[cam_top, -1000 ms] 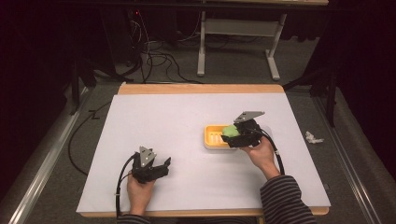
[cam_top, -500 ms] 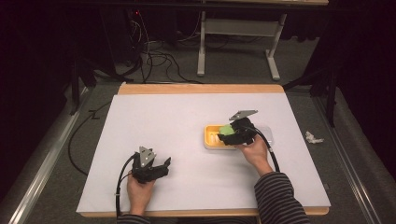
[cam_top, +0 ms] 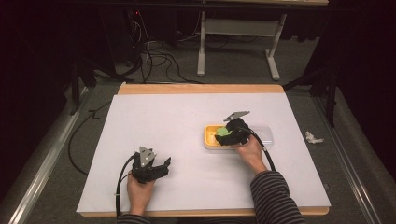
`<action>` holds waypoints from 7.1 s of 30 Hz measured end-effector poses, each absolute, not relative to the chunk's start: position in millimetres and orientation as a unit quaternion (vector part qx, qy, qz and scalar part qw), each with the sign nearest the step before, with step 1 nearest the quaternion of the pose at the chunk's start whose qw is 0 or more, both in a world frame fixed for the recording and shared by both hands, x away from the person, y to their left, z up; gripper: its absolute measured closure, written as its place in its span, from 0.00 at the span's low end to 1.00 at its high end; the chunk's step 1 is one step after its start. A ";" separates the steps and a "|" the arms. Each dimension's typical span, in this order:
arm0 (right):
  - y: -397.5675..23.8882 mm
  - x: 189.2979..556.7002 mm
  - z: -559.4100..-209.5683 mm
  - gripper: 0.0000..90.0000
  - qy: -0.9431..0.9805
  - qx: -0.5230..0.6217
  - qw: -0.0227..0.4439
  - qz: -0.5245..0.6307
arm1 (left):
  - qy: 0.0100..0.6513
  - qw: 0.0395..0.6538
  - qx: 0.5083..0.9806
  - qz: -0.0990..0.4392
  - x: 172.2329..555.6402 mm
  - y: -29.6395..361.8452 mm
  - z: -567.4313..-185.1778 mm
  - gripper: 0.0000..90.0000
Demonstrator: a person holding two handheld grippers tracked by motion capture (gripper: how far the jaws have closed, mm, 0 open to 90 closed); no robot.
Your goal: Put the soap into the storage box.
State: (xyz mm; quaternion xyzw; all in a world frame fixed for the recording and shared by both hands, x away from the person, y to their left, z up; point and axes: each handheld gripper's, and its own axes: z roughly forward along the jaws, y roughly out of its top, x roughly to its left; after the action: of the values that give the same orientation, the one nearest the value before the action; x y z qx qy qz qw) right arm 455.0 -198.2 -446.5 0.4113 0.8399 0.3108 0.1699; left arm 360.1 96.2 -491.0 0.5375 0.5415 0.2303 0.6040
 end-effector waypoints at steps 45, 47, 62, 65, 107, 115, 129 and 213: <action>-213.6 436.0 -417.8 0.29 0.813 0.408 0.195 0.367 | 0.547 0.596 0.542 0.227 362.0 95.7 -491.8 0.25; -216.2 434.4 -415.2 0.29 0.811 0.410 0.195 0.368 | 0.547 0.597 0.541 0.226 361.8 95.9 -491.6 0.25; -218.5 414.6 -397.1 0.33 0.807 0.394 0.205 0.388 | 0.550 0.606 0.530 0.222 361.6 98.7 -490.2 0.24; -218.7 411.5 -393.2 0.33 0.806 0.392 0.213 0.389 | 0.554 0.607 0.526 0.217 362.3 99.6 -489.8 0.24; -253.8 365.6 -385.2 0.34 0.777 0.397 0.234 0.428 | 0.560 0.618 0.508 0.214 362.3 103.3 -488.0 0.24; -261.6 355.5 -384.2 0.34 0.770 0.399 0.240 0.436 | 0.559 0.619 0.508 0.213 362.2 103.3 -488.0 0.24; -277.9 342.8 -388.7 0.34 0.755 0.407 0.246 0.451 | 0.557 0.619 0.510 0.217 361.4 103.4 -487.9 0.23; -280.0 310.3 -456.9 0.36 0.762 0.455 0.186 0.421 | 0.560 0.619 0.507 0.214 362.2 103.5 -487.9 0.24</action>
State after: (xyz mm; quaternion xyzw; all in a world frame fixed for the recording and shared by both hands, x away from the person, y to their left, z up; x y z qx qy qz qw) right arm 310.3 -280.0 -456.9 0.4554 0.7620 0.4213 0.1856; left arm 362.2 103.5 -487.9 0.5069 0.5603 0.2145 0.6189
